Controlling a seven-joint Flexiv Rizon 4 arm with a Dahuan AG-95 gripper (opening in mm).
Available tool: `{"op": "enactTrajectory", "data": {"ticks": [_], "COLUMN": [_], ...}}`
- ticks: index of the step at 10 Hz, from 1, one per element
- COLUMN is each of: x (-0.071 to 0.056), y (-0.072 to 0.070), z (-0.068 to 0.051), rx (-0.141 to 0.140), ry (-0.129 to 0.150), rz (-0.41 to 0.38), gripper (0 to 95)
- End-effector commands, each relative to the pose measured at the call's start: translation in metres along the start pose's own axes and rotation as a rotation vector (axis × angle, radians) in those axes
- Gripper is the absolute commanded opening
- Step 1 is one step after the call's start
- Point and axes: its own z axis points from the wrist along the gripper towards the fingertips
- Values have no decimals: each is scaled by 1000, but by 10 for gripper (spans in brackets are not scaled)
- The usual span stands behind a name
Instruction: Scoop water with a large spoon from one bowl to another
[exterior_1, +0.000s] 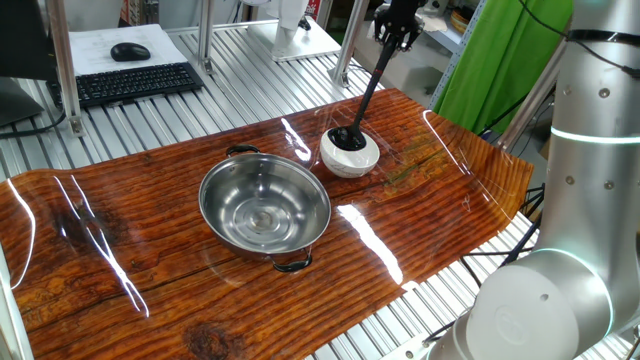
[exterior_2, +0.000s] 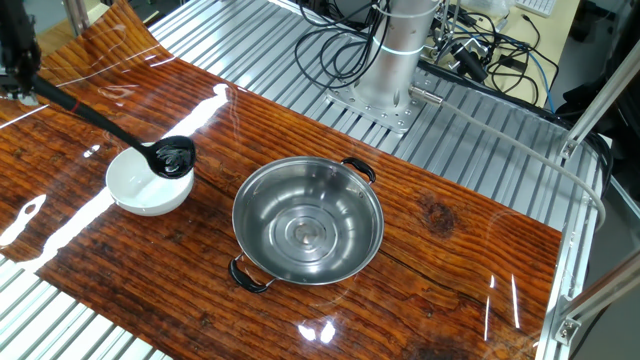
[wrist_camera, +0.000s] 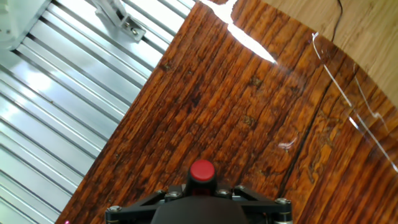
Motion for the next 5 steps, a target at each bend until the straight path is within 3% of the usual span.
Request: {"op": "enactTrajectory", "data": {"ticks": [1, 5], "x": [-3, -12], "y": [-2, -4], "z": [1, 2], "rx": [2, 4], "ry": [2, -5], "rz": [-19, -52], "gripper": [0, 0]}}
